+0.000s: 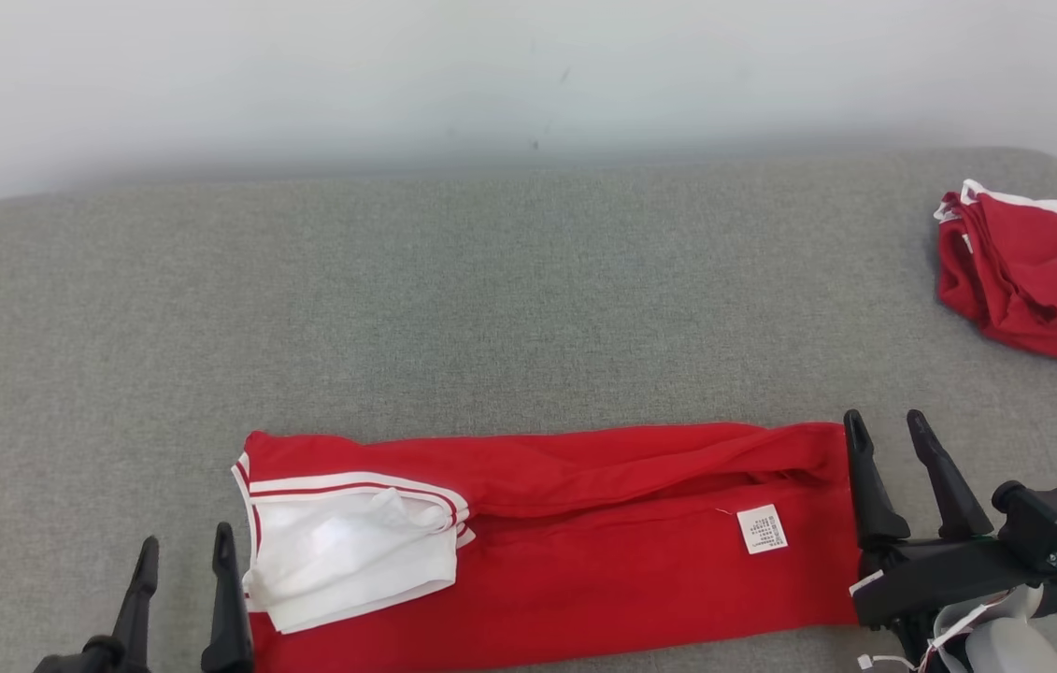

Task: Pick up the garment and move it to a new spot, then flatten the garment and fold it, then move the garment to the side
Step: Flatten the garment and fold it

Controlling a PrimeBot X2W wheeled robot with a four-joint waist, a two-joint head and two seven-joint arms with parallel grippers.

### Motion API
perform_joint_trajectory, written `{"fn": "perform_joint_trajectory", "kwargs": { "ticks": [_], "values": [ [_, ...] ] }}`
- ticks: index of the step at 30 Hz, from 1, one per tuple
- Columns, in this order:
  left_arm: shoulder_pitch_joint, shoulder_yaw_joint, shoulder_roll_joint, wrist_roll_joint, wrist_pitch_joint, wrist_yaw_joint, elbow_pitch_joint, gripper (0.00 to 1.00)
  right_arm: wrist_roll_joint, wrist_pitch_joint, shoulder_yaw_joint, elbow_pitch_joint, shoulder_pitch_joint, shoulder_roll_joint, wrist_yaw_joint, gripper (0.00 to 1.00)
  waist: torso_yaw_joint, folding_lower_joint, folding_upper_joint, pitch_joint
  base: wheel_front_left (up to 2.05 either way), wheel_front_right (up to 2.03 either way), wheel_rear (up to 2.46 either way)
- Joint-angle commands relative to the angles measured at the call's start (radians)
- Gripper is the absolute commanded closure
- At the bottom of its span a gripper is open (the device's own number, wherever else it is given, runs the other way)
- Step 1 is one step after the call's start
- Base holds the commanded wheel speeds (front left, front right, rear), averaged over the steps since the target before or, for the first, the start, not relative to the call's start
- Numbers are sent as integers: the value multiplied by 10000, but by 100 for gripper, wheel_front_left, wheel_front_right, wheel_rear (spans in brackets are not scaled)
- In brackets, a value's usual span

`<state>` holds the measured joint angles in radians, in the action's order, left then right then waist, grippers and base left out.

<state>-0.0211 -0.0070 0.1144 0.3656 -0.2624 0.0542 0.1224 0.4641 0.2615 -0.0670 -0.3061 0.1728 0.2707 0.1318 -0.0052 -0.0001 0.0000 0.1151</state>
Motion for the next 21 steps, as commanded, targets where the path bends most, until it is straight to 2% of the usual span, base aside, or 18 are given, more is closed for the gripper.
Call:
{"fn": "perform_joint_trajectory", "kwargs": {
  "ticks": [1, 12, 21],
  "values": [
    [-173, 149, -79, -154, -28, 82, -51, 0, -23, 43, 40, -100, 124, 57, -30, 0, 37, 1, 0, -140, 0, 0, 0],
    [-383, 722, -424, -1097, -30, 319, 56, 0, -248, -835, 378, -2443, 1314, 60, -30, 0, 345, 1, 0, -502, 0, 0, 0],
    [-395, 925, -570, -1320, -30, 493, 185, 0, -139, -1462, 190, -4435, 1587, -130, -30, 0, 640, 1, 0, -598, 0, 0, 0]
  ]
}}
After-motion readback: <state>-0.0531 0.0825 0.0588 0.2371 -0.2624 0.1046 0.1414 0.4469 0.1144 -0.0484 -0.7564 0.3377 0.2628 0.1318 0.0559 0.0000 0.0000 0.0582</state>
